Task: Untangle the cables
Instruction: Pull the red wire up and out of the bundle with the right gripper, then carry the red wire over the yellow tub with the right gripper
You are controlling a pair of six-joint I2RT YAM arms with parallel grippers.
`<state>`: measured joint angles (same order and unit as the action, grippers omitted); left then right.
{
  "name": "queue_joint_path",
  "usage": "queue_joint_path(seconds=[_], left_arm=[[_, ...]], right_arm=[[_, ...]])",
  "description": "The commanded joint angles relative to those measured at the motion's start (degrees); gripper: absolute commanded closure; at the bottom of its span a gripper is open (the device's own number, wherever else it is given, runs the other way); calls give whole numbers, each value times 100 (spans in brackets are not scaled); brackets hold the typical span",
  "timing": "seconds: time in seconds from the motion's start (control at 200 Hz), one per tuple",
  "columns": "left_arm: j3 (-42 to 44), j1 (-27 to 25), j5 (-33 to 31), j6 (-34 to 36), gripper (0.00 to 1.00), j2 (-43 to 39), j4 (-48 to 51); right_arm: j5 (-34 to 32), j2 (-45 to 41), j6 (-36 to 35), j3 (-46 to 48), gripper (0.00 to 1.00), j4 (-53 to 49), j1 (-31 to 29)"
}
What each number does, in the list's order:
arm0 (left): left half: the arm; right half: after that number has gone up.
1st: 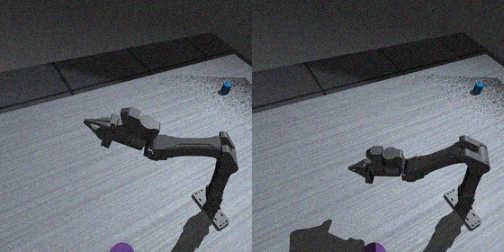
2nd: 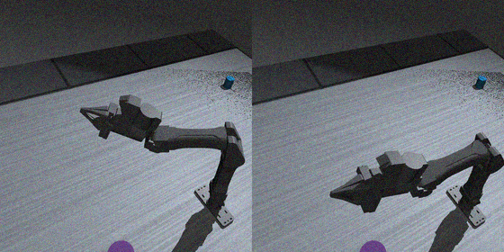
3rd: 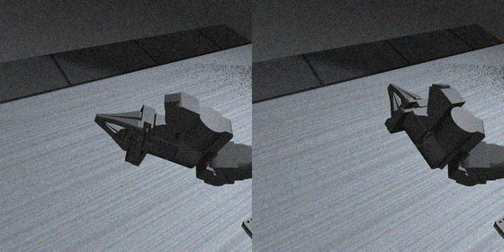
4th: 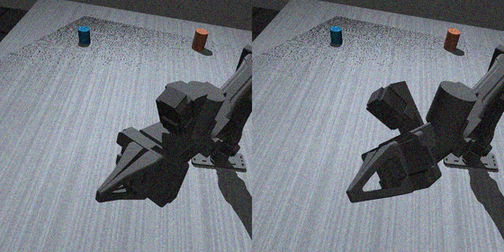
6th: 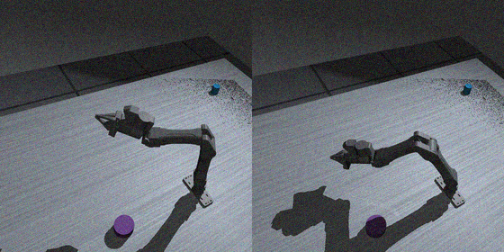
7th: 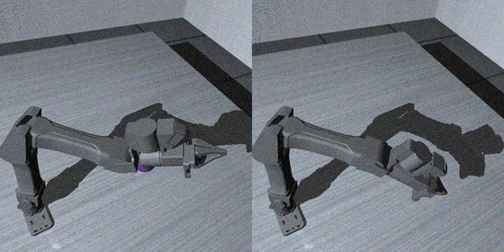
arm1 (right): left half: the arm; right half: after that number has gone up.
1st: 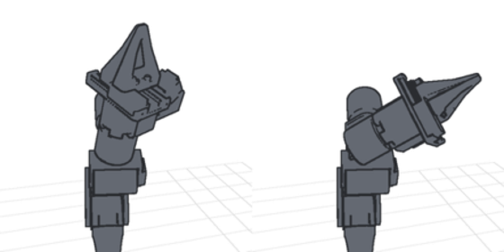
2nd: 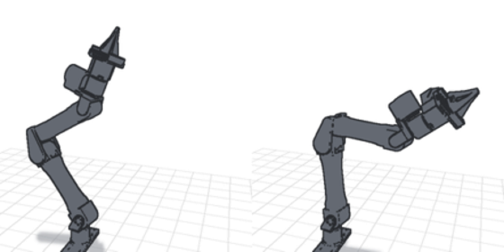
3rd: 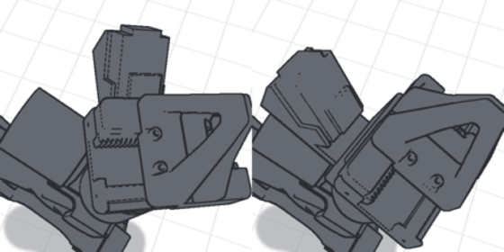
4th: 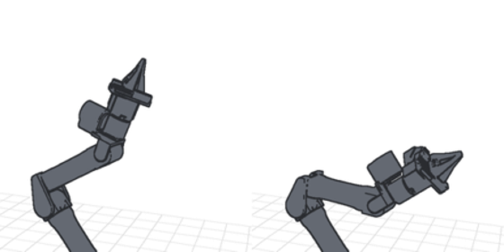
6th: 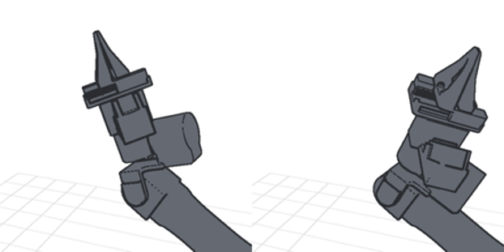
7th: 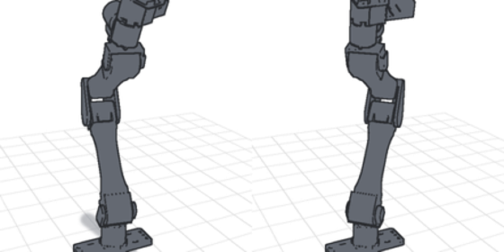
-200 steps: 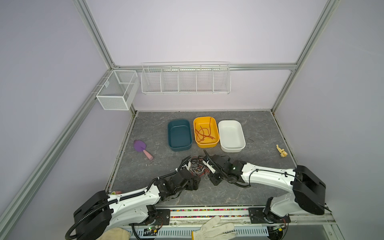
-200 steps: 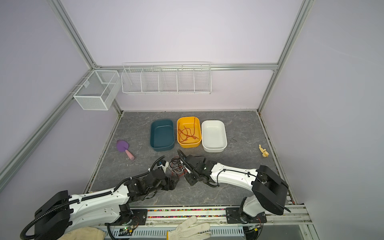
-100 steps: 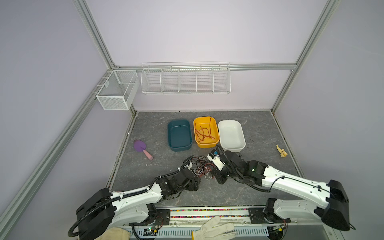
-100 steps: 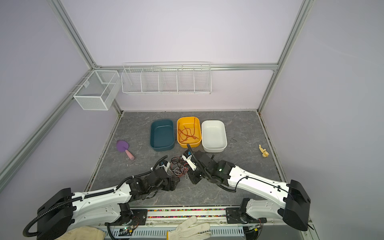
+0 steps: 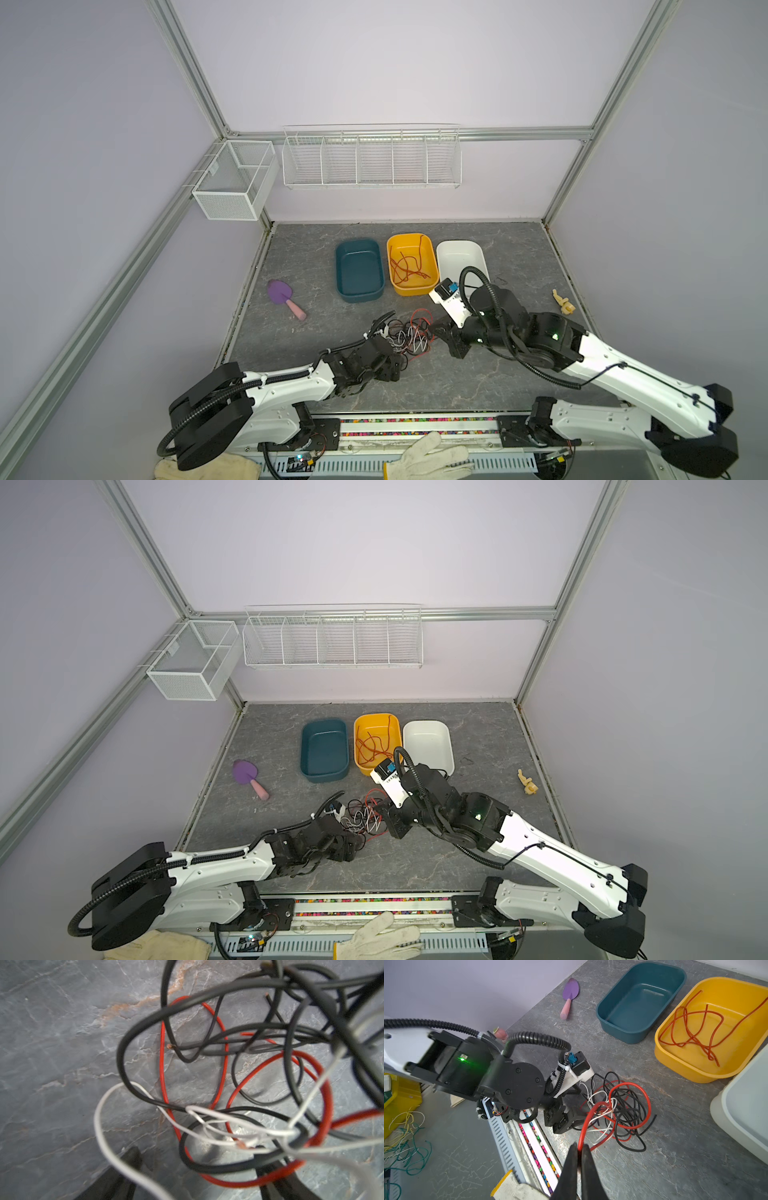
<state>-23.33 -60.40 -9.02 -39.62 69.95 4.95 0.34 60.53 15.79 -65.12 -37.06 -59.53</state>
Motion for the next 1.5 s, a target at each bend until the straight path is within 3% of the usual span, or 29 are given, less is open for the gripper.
queue_joint_path(seconds=[0.0,0.46,0.78,1.259,1.499], left_arm=[[-80,-24,-17,70,14,160,-194],[-190,-23,-203,67,14,487,-74],[-263,-23,-380,40,14,650,-60],[-330,-24,-637,21,13,799,40],[-330,-24,-654,30,13,839,14]], right_arm=[[43,-111,-230,-303,93,-320,-41],[-664,-305,-533,-1559,93,-840,-25],[-1079,86,-468,-2779,93,-1469,-15],[-927,611,-446,-4718,93,-2197,-15],[-930,688,-462,-5158,93,-2188,-9]])
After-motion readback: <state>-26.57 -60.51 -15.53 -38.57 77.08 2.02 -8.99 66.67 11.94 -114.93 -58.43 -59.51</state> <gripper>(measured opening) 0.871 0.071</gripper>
